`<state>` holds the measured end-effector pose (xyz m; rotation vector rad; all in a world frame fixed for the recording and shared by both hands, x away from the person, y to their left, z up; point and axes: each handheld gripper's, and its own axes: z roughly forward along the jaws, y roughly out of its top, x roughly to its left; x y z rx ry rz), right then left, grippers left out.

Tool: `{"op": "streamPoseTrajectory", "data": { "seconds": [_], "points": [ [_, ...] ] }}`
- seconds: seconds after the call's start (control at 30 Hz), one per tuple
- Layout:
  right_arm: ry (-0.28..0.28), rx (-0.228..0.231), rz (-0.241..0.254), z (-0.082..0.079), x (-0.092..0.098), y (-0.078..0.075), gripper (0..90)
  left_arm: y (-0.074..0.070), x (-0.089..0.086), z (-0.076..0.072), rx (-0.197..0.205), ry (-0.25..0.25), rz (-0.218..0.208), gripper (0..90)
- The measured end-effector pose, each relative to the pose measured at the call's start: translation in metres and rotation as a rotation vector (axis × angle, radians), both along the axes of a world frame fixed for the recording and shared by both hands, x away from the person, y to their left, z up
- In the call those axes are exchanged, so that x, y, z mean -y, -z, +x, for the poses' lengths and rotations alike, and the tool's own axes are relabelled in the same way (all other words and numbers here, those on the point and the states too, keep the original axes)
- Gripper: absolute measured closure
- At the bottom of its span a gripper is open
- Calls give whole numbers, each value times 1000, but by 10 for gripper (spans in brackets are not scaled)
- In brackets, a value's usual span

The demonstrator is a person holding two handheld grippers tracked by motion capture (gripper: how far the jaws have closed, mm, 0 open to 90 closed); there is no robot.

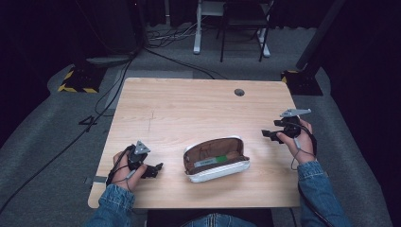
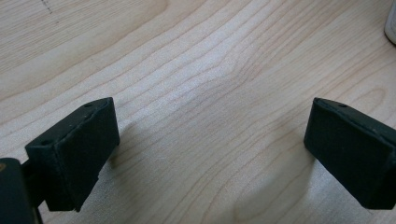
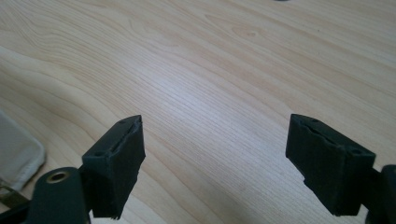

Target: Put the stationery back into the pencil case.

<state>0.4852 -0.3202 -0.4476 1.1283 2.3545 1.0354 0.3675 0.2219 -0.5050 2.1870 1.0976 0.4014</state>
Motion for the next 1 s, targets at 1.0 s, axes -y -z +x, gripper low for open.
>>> {"op": "streamPoseTrajectory", "data": {
  "seconds": [1.0],
  "points": [
    [113, 15, -11, 13, 15, 56, 153, 0, 0, 0, 0, 0, 1, 34]
  ]
}}
